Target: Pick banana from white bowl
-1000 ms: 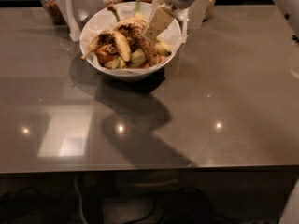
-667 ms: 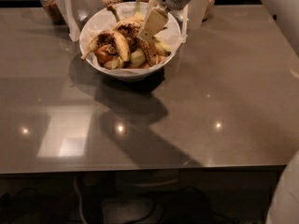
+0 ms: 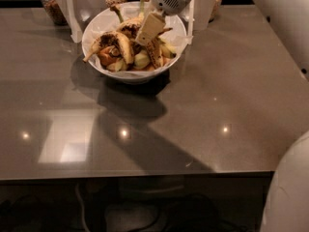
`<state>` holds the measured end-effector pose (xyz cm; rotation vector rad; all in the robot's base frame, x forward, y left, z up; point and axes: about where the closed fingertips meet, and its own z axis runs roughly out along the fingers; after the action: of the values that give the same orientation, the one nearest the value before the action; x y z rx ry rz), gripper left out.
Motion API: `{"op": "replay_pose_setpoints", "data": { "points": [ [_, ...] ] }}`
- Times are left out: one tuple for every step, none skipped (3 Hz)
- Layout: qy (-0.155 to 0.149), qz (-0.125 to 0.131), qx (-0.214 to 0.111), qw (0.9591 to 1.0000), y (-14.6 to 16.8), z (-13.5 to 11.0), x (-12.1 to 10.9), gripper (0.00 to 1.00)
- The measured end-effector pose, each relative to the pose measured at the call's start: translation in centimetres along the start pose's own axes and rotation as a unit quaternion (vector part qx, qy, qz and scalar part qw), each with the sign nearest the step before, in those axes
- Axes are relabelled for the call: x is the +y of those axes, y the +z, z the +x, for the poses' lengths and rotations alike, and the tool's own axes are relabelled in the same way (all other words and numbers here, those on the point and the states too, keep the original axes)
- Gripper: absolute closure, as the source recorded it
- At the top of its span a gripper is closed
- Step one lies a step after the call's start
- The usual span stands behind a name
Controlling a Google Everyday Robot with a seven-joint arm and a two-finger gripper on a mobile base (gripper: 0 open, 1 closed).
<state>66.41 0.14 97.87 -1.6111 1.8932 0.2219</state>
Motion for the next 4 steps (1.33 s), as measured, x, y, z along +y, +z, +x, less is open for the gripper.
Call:
{"op": "replay_pose_setpoints", "data": {
  "points": [
    [0.001, -0.009, 0.002, 1.0, 1.05, -0.22, 0.27, 0.44],
    [0.001, -0.012, 0.004, 0.9999, 1.66, -0.17, 0.28, 0.47],
    [0.0, -0.013, 0.004, 0.9999, 1.81, -0.14, 0.3, 0.66],
    [-0.001, -0.013, 0.005, 0.9999, 1.87, -0.14, 0.34, 0.89]
  ]
}}
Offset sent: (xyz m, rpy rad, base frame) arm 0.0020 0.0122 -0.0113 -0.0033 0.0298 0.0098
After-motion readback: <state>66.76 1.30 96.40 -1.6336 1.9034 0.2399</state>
